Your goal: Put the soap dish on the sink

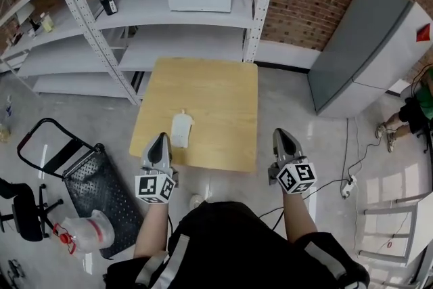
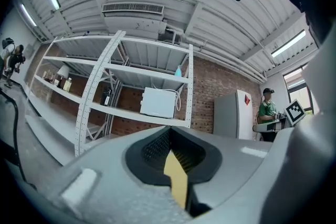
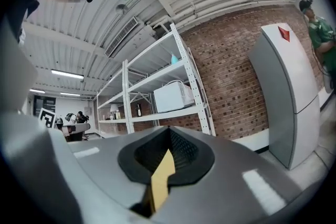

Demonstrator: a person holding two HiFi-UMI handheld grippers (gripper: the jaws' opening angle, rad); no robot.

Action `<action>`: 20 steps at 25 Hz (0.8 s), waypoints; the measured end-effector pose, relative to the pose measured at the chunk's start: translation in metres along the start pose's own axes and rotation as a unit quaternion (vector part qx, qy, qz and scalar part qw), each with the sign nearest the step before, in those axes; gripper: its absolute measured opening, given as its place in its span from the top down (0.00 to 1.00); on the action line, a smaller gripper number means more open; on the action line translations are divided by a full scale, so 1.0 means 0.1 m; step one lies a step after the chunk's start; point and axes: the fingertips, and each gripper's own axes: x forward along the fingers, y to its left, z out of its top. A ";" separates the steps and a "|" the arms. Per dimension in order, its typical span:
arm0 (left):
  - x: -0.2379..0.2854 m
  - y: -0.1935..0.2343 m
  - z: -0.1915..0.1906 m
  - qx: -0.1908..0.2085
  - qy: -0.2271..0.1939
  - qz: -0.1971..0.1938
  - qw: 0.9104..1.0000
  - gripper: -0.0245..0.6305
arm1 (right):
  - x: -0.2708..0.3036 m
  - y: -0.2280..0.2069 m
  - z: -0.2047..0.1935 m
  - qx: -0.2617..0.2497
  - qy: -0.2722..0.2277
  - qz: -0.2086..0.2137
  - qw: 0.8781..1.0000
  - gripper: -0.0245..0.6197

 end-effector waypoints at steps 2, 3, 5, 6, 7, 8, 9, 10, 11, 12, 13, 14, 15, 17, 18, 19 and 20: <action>0.04 -0.10 -0.01 -0.015 0.000 -0.003 1.000 0.96 | -0.01 0.00 -0.01 0.002 0.003 0.007 1.000 0.95; 0.07 -0.14 0.00 -0.023 -0.003 -0.003 1.000 0.96 | -0.01 0.01 -0.03 0.002 0.006 0.011 1.000 0.95; 0.13 -0.20 0.02 -0.028 -0.007 -0.007 1.000 0.96 | -0.01 0.01 -0.08 0.001 0.014 0.019 1.000 0.95; 0.16 -0.24 0.02 -0.027 -0.008 -0.009 1.000 0.96 | -0.03 0.00 -0.11 0.001 0.017 0.019 1.000 0.95; 0.18 -0.27 0.02 -0.024 -0.009 -0.011 1.000 0.96 | -0.04 -0.03 -0.13 0.005 0.019 0.017 1.000 0.95; 0.20 -0.30 0.02 -0.022 -0.009 -0.014 1.000 0.96 | -0.05 -0.06 -0.15 0.012 0.021 0.014 1.000 0.95; 0.22 -0.32 0.02 -0.019 -0.008 -0.017 1.000 0.96 | -0.06 -0.09 -0.16 0.018 0.023 0.011 1.000 0.95; 0.23 -0.34 0.03 -0.017 -0.008 -0.020 1.000 0.96 | -0.06 -0.12 -0.16 0.021 0.024 0.008 0.999 0.95; 0.24 -0.35 0.04 -0.015 -0.009 -0.022 1.000 0.96 | -0.05 -0.13 -0.16 0.018 0.025 0.007 1.000 0.95; 0.24 -0.34 0.05 -0.012 -0.009 -0.023 1.000 0.96 | -0.04 -0.13 -0.16 0.009 0.025 0.008 1.000 0.95; 0.24 -0.32 0.06 -0.010 -0.009 -0.022 1.000 0.96 | -0.03 -0.12 -0.15 -0.002 0.026 0.010 1.000 0.95; 0.23 -0.30 0.07 -0.010 -0.009 -0.020 1.000 0.96 | -0.02 -0.10 -0.14 -0.011 0.025 0.012 1.000 0.95; 0.23 -0.27 0.07 -0.010 -0.010 -0.017 1.000 0.96 | 0.00 -0.09 -0.12 -0.015 0.023 0.014 1.000 0.95; 0.25 -0.19 0.06 -0.011 -0.011 -0.011 1.000 0.96 | 0.06 -0.08 -0.10 -0.011 0.016 0.016 1.000 0.95; 0.25 -0.17 0.05 -0.012 -0.009 -0.009 1.000 0.96 | 0.08 -0.08 -0.10 -0.006 0.014 0.016 1.000 0.95; 0.24 -0.15 0.02 -0.014 -0.007 -0.008 1.000 0.96 | 0.08 -0.08 -0.11 -0.002 0.012 0.015 1.000 0.95; 0.24 -0.13 0.00 -0.015 -0.005 -0.008 1.000 0.96 | 0.08 -0.08 -0.11 -0.001 0.011 0.014 1.000 0.95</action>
